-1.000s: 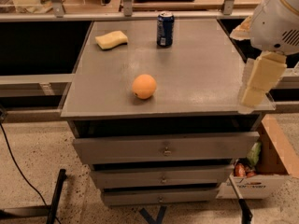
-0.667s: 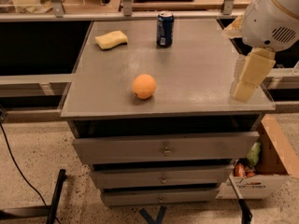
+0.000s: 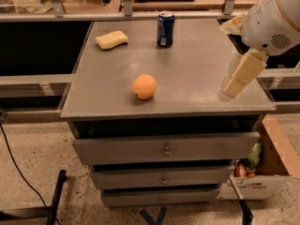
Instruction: Pick orange
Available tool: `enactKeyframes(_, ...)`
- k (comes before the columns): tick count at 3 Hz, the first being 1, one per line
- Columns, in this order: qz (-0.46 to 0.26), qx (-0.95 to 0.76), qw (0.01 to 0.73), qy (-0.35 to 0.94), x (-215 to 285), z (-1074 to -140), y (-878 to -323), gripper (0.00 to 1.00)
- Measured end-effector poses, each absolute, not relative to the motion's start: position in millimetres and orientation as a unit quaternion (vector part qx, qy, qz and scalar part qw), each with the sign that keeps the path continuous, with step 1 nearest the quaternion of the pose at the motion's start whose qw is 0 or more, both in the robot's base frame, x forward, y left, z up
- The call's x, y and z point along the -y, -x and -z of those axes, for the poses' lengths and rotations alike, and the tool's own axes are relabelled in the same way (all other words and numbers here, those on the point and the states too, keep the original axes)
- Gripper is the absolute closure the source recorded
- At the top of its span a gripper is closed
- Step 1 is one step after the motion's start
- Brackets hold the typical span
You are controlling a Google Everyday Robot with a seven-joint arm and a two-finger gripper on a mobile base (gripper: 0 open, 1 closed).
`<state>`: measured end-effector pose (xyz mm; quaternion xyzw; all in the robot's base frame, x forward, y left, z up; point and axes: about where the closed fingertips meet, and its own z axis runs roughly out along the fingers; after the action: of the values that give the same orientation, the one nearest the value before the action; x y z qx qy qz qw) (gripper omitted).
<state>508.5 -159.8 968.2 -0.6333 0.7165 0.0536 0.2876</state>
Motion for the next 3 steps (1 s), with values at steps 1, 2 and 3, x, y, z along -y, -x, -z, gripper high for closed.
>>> enactKeyframes(1, -0.061, -0.714, 0.319, 0.62, 147.7, -960.5, -529.0, 0.0)
enactKeyframes(2, -0.078, -0.717, 0.328, 0.61, 134.5, -946.8, -552.5, 0.0)
enactKeyframes(3, -0.108, -0.712, 0.33, 0.61, 114.0, -928.1, -577.2, 0.0)
